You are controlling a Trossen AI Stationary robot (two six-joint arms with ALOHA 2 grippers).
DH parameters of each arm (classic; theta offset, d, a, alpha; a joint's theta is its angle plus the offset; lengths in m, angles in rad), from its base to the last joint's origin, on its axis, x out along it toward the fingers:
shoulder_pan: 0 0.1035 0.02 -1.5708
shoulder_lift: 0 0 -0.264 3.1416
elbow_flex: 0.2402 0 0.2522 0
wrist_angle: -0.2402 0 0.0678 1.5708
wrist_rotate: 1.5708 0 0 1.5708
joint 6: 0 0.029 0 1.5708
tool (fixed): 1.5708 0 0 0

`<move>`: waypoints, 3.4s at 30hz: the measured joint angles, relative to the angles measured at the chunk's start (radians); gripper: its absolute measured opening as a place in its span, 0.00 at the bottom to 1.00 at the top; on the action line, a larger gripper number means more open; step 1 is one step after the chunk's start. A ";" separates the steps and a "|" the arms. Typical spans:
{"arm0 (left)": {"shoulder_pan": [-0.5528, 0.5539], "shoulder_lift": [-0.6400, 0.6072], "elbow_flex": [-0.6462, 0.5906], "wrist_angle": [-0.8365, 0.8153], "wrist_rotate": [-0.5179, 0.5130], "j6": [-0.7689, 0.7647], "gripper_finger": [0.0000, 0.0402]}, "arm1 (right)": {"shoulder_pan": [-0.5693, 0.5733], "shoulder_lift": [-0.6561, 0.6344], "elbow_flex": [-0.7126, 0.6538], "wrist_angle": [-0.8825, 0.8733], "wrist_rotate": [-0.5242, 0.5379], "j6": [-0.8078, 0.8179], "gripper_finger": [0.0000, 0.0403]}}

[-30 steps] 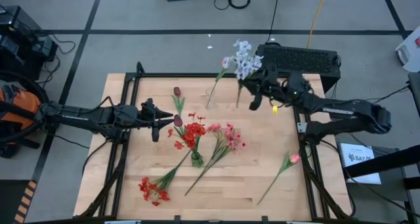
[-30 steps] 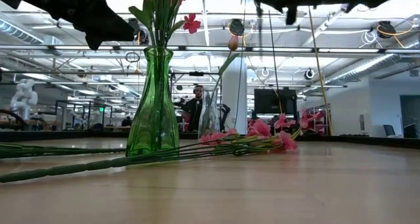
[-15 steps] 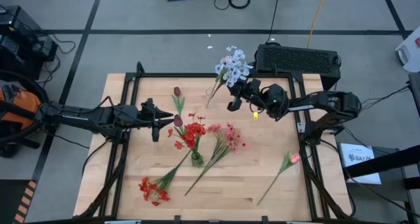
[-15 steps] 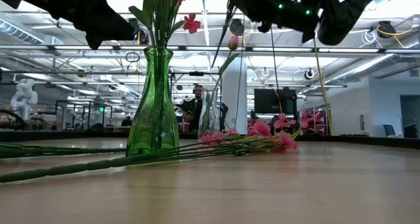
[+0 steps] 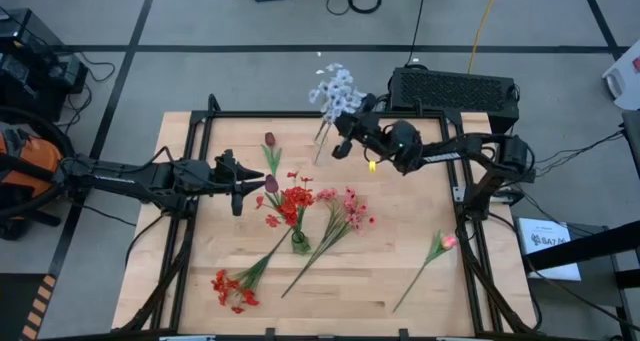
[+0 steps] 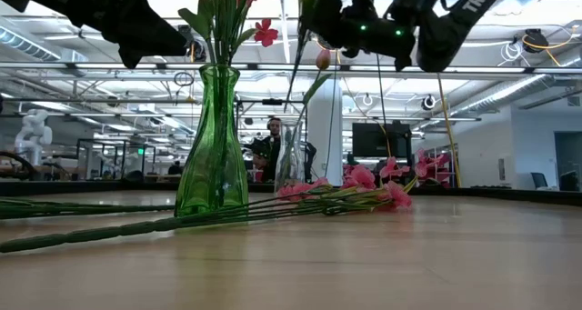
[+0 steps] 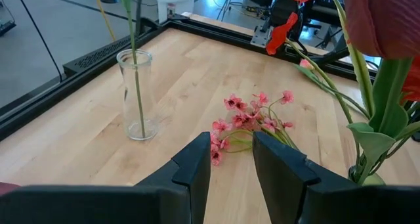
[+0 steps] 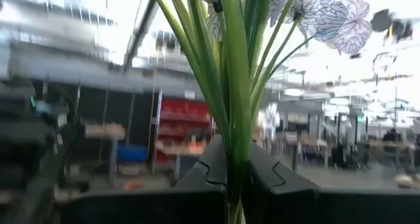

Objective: Sort flowers into vase by color
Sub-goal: Put the white flowers into the transparent flower vase, then put the red flower into the green flower vase

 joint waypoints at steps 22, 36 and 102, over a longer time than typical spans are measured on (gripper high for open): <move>0.000 0.000 0.000 0.001 0.000 0.000 0.30 | -0.031 0.132 0.013 -0.227 0.003 0.072 0.01; 0.000 0.000 0.000 0.005 0.000 0.000 0.30 | -0.031 0.190 0.013 -0.254 0.003 0.150 0.09; 0.282 0.162 0.027 -0.200 -0.120 -0.502 0.30 | -0.015 -0.538 0.013 -2.225 0.007 1.004 0.32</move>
